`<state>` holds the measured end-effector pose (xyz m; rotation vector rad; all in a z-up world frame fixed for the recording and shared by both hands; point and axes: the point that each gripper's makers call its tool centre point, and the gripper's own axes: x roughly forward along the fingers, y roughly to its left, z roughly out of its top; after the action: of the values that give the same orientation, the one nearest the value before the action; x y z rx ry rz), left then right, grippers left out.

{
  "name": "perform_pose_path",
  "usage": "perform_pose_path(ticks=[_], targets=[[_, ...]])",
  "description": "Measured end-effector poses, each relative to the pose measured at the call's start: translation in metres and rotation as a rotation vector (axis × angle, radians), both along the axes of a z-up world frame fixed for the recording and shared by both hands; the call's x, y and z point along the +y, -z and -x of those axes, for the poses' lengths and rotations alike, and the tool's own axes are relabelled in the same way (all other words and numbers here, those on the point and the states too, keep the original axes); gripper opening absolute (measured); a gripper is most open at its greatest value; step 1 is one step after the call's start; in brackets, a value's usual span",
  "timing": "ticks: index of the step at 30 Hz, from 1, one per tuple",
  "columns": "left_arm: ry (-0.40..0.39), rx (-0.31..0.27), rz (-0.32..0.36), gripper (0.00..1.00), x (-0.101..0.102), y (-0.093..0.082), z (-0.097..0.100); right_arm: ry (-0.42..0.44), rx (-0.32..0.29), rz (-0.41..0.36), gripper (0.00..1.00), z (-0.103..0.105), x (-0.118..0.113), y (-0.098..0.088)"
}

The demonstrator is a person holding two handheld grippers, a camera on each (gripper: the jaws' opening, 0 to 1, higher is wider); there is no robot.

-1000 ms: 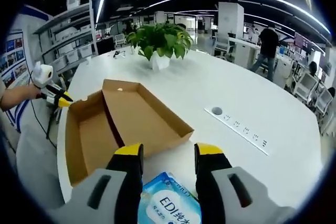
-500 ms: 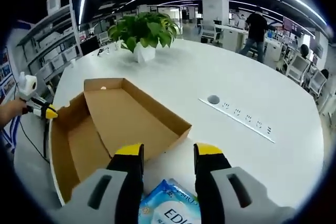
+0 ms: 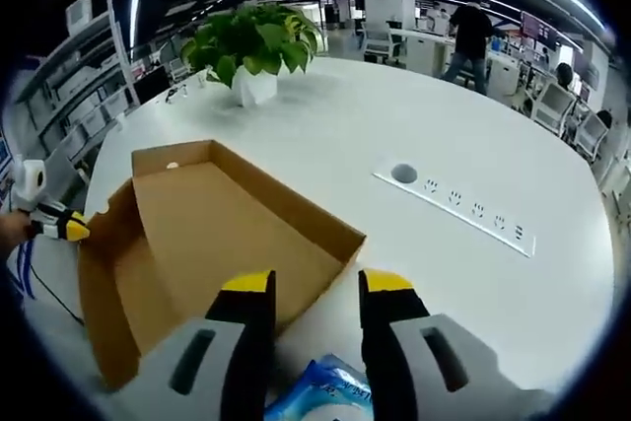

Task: Operate the shoe box by opening the lid, removing the specified soft item, and placing it in the target area until the item is outside and the box remains undamaged.

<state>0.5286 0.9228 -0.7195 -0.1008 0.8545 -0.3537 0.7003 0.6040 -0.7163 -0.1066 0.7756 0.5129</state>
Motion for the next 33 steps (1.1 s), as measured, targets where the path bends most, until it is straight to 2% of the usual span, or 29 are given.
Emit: perform_pose_path(ticks=[6, 12, 16, 17, 18, 20, 33], targets=[[0.007, 0.004, -0.008, 0.03, 0.0, 0.001, 0.0, 0.042, 0.027, 0.026, 0.24, -0.009, -0.003, 0.014], [0.005, 0.007, -0.005, 0.03, 0.001, 0.001, 0.0, 0.088, 0.069, 0.01, 0.2, -0.014, -0.004, 0.023], [0.008, 0.011, -0.004, 0.03, 0.001, 0.001, -0.001, 0.135, 0.108, -0.033, 0.16, -0.011, -0.001, 0.024], [0.009, 0.011, -0.003, 0.03, 0.001, 0.001, -0.001, 0.146, 0.114, -0.063, 0.13, -0.011, 0.002, 0.023], [0.01, 0.011, -0.004, 0.03, 0.001, 0.001, -0.001, 0.187, 0.109, -0.075, 0.12, -0.013, 0.0, 0.021], [0.009, 0.011, 0.001, 0.03, 0.0, 0.001, -0.001, 0.205, 0.121, -0.087, 0.1, -0.011, -0.001, 0.02], [0.002, 0.01, 0.008, 0.02, -0.001, 0.001, 0.0, 0.236, 0.105, -0.088, 0.05, -0.007, -0.002, 0.007]])
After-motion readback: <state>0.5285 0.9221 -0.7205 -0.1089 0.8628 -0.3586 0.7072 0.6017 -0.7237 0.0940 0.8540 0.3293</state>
